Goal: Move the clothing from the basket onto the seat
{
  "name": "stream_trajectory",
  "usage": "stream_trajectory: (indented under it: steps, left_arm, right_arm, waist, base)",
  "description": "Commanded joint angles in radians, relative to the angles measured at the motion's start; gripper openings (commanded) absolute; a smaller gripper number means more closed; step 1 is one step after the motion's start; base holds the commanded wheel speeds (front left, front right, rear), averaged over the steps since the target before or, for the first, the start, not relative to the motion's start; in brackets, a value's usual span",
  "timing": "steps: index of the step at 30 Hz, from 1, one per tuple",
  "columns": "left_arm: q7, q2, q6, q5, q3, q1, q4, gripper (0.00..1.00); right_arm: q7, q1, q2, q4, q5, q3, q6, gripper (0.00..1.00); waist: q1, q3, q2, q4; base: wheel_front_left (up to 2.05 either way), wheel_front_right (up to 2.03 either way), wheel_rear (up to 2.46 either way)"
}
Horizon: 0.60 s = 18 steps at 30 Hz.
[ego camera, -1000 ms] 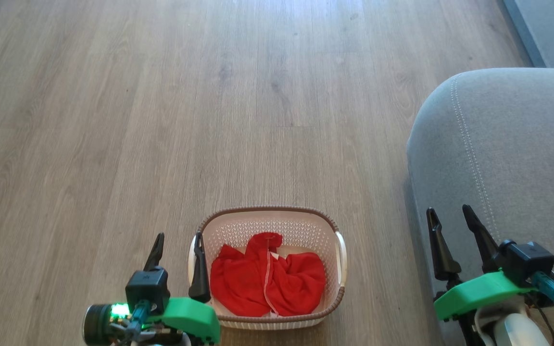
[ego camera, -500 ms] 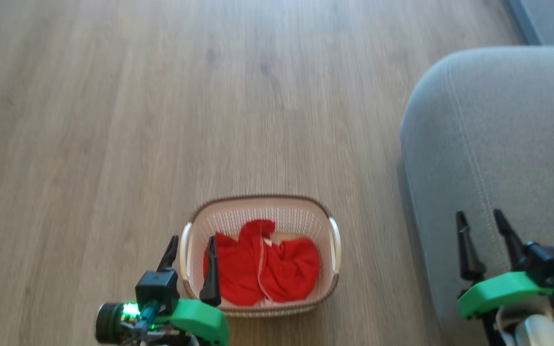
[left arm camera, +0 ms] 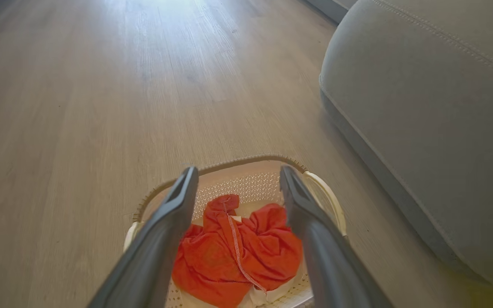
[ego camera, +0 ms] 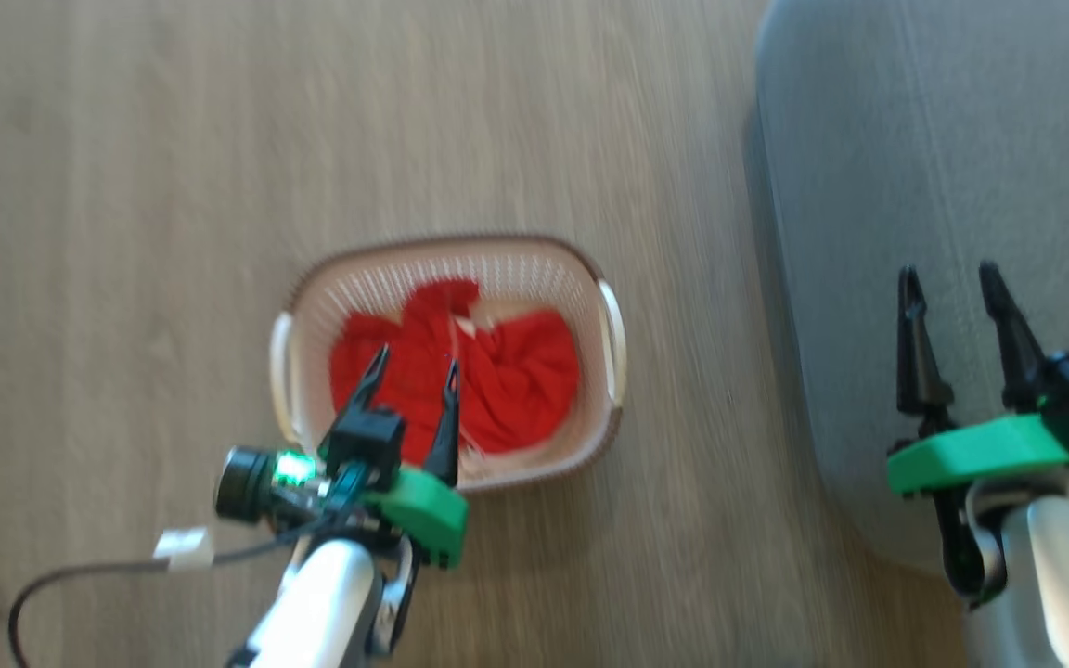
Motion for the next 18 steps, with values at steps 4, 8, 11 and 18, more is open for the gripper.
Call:
stream_trajectory:
  steps: [4, 8, 11, 18]
  left_arm:
    - [-0.01, -0.002, -0.027, 0.065, 0.005, -0.136, 0.099, 1.0]
    - [-0.01, -0.002, -0.057, 0.132, -0.027, -0.27, 0.221, 1.0]
    - [-0.01, 0.004, -0.067, 0.164, -0.041, -0.356, 0.306, 1.0]
    - [-0.01, 0.02, -0.077, 0.194, -0.057, -0.535, 0.583, 1.0]
  right_arm:
    - [-0.006, -0.049, -0.01, -0.088, 0.026, 0.019, 0.0, 1.0]
    - [-0.006, -0.068, -0.005, -0.154, 0.041, -0.002, 0.0, 1.0]
    - [-0.006, -0.077, 0.001, -0.198, 0.049, 0.005, 0.0, 1.0]
    - [-0.006, -0.098, 0.014, -0.256, 0.072, 0.042, 0.0, 1.0]
  waist:
    - [-0.0003, 0.256, 0.0, -0.089]
    - [-0.0003, 0.388, 0.0, -0.103]
    - [-0.0003, 0.469, 0.0, -0.121]
    - [-0.0003, 0.594, 0.0, -0.172]
  base:
    - [0.0, 0.0, 0.0]
    - [0.0, 0.0, 0.0]
    - [0.0, 0.0, 0.0]
    - [0.0, 0.0, 0.0]
